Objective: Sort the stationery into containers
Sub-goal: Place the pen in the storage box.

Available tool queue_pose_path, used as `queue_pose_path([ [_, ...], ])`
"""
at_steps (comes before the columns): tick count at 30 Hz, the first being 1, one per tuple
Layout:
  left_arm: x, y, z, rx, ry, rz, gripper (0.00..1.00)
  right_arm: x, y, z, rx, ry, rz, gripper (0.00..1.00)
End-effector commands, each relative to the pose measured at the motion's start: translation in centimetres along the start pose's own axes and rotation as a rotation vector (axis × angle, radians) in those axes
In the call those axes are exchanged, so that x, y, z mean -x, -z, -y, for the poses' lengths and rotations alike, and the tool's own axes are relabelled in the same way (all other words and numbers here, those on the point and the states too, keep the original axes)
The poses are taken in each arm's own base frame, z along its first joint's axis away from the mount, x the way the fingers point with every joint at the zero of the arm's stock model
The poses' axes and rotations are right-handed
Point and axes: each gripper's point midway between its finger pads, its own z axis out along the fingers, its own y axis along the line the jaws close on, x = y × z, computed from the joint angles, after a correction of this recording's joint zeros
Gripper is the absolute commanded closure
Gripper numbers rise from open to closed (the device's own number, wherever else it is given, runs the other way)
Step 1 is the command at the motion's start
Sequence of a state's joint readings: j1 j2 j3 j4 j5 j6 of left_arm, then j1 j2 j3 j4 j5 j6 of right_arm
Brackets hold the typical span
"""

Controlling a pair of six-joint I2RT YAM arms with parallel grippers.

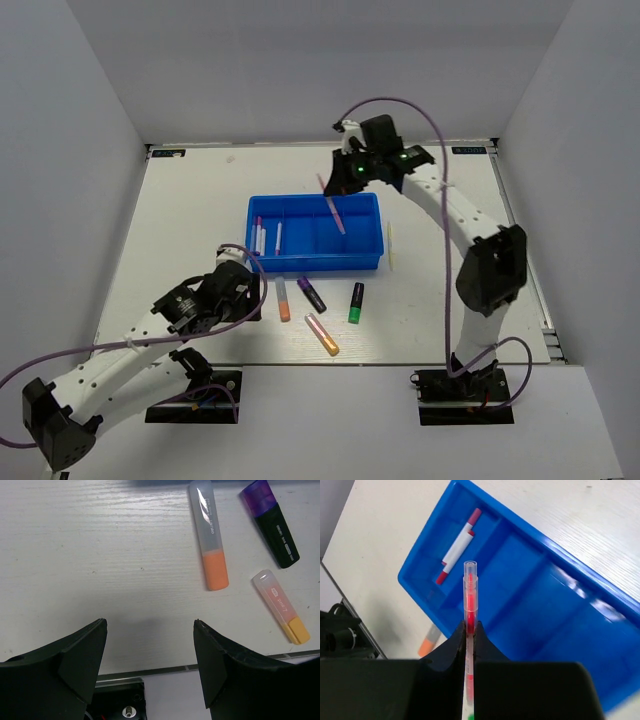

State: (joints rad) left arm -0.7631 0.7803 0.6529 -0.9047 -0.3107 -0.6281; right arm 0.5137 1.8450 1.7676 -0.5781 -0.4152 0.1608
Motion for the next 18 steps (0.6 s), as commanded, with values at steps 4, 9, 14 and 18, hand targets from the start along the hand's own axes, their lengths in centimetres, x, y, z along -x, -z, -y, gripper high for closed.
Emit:
queue_pose_path([
  [4, 0.4, -0.3, 0.2, 0.022, 0.044, 0.008, 0.20, 2.1, -7.0, -1.0, 0.026, -0.063, 0.091, 1.00],
  [9, 0.6, -0.4, 0.2, 0.041, 0.052, 0.000, 0.20, 1.9, -10.4, -1.1, 0.039, -0.078, 0.132, 1.00],
  [14, 0.3, -0.4, 0.0, 0.047, 0.057, -0.009, 0.20, 1.6, -12.8, -1.1, 0.031, -0.083, 0.156, 1.00],
  [18, -0.1, -0.5, -0.3, 0.056, 0.060, -0.015, 0.20, -0.1, -13.9, -1.2, 0.029, -0.096, 0.125, 1.00],
])
